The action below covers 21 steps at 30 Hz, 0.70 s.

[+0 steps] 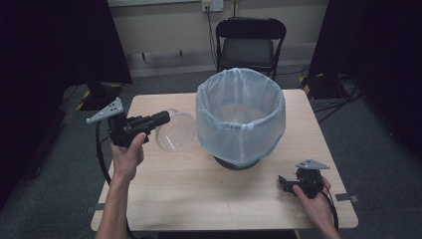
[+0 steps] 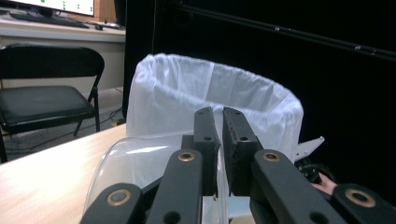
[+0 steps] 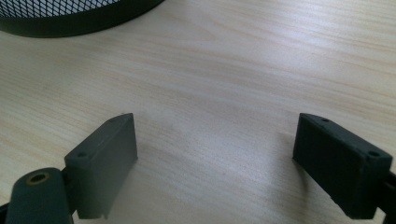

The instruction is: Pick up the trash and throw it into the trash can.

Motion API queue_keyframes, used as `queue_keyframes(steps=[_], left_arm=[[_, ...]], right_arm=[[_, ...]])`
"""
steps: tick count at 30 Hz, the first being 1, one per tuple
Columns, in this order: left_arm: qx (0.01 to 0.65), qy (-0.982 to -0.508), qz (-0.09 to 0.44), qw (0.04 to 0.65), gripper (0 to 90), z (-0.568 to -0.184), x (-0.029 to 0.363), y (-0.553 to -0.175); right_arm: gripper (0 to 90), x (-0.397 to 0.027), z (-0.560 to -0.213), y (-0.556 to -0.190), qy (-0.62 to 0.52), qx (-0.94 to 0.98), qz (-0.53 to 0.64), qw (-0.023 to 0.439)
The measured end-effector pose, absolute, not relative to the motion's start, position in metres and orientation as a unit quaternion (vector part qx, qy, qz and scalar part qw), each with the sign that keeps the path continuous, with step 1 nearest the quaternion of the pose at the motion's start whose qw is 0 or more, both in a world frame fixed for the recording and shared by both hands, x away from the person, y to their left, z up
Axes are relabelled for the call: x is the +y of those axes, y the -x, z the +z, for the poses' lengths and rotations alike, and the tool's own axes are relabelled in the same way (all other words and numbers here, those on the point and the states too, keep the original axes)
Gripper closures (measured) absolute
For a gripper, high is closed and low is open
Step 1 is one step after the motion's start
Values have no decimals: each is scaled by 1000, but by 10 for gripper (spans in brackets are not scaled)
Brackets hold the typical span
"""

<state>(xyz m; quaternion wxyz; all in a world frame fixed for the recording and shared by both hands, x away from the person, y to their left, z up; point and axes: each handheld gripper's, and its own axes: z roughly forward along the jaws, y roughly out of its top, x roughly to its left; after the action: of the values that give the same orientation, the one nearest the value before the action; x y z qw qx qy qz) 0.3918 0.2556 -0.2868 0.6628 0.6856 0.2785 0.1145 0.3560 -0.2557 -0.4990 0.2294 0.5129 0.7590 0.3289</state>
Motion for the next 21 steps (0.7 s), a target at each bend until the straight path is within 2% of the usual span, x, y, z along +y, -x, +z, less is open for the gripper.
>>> queue_keyframes(steps=[13,21], left_arm=[[254,-658,136,696,852,-249,251,-402],[230,-652,137,710,852,-218,233,-419]], right_arm=[[124,-256,-499,-356,-513,759,329,229],[124,-256,-499,-356,-513,759,329,229]])
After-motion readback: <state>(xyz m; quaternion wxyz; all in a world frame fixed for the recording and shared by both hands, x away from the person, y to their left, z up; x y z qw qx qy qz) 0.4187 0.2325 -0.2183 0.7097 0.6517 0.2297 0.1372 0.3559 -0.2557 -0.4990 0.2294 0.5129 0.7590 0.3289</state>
